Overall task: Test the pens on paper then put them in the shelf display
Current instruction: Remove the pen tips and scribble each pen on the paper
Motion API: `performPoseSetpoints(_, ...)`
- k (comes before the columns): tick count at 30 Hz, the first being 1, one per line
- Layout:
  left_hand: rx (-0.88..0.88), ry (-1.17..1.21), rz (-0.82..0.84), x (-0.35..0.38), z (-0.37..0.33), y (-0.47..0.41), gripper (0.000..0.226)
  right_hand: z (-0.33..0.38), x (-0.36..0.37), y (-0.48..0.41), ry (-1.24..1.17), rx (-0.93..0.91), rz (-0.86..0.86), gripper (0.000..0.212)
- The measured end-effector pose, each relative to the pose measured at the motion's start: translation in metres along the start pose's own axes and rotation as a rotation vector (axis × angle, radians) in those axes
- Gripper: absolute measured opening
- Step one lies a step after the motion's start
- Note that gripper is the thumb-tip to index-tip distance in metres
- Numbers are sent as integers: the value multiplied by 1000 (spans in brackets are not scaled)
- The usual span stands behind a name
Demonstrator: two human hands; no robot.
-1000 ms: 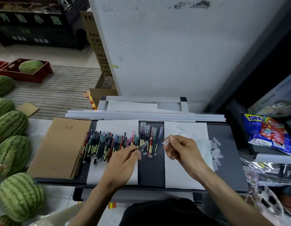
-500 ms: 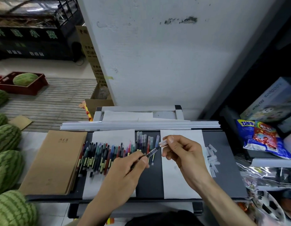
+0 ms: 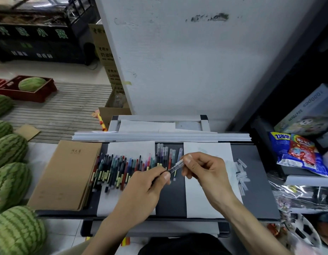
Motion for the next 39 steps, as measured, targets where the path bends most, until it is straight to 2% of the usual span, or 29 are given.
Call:
performPoseSetpoints(4,-23,25,26,12,3,-3,30,-17,0,0,-18,29,-59,21)
performPoseSetpoints(9,-105,186,52,32,15,-14,36,-43,1,7,-22,186,65,23)
performPoseSetpoints(12,-213,113,178,48,29,-21,38,-72,-4,7,66,331,72,27)
performPoseSetpoints(14,-255,-39,249,50,48,-19,40,-87,-16,1,148,445,34,28)
performPoseSetpoints(16,-309,-150,231,42,74,-14,42,-97,-30,-8,222,569,27,30)
performPoseSetpoints(18,-410,-138,134,23,103,-7,37,-104,-41,-21,403,631,81,31)
performPoseSetpoints(22,-620,-246,-174,-30,154,2,12,-119,-49,-55,781,652,126,39)
performPoseSetpoints(25,-703,-323,-276,-59,179,-1,5,-131,-45,-77,882,662,110,44)
performPoseSetpoints(31,-840,-431,-195,-79,207,-7,14,-148,-44,-100,980,665,23,40)
performPoseSetpoints(34,-862,-450,-143,-77,210,-7,6,-150,-44,-102,1033,658,-32,38)
performPoseSetpoints(39,-870,-476,-118,-74,211,-10,12,-155,-48,-101,1018,640,-45,36)
Point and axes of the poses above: each hand's wrist, its own y-axis away from the middle knuckle, its own x-axis out of the palm, z = x × y, the point moved 3 cm from there along -y, towards the middle knuckle, and after that the axes turned 7 degrees about z, right-handed, at the moved point
